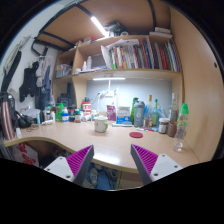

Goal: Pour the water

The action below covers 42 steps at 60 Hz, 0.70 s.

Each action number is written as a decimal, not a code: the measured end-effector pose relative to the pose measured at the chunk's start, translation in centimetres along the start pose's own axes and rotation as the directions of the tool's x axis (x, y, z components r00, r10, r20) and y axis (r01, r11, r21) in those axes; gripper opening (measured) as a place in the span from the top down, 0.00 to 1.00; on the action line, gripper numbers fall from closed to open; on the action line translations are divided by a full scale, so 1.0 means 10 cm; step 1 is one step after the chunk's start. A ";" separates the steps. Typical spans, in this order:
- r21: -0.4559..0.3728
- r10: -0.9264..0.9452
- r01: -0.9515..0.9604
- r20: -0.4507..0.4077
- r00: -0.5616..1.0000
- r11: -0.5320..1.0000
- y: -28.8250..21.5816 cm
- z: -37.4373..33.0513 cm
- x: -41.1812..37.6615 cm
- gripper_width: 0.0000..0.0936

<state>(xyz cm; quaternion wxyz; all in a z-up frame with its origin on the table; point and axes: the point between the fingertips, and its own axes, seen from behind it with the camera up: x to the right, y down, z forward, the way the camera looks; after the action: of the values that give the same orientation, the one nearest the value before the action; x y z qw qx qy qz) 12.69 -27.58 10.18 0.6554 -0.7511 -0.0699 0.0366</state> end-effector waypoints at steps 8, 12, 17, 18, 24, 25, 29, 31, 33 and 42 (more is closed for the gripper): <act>-0.012 0.007 -0.007 -0.004 1.000 1.000 0.03 -0.07 0.00 0.11; -0.027 0.016 -0.016 -0.011 1.000 1.000 0.09 -0.10 0.03 0.11; -0.032 0.026 -0.027 -0.034 0.999 0.999 0.13 -0.12 0.13 0.11; -0.031 0.027 -0.029 -0.042 0.999 0.999 0.13 -0.12 0.17 0.11; -0.021 0.029 -0.032 -0.103 0.994 0.999 0.14 -0.08 0.51 0.11; -0.021 0.030 -0.032 -0.116 0.993 0.999 0.14 -0.07 0.59 0.11; -0.013 0.033 -0.036 -0.181 0.983 0.999 0.13 0.00 0.95 0.11; -0.010 0.035 -0.038 -0.216 0.976 0.999 0.12 0.03 1.14 0.11; -0.004 0.035 -0.037 -0.249 0.968 0.999 0.10 0.08 1.34 0.11; 0.027 0.044 -0.036 -0.392 0.919 0.999 0.03 0.34 2.26 0.11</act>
<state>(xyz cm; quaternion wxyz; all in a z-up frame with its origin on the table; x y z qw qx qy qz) 34.51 -20.80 10.20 0.6623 -0.7383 0.0785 -0.1007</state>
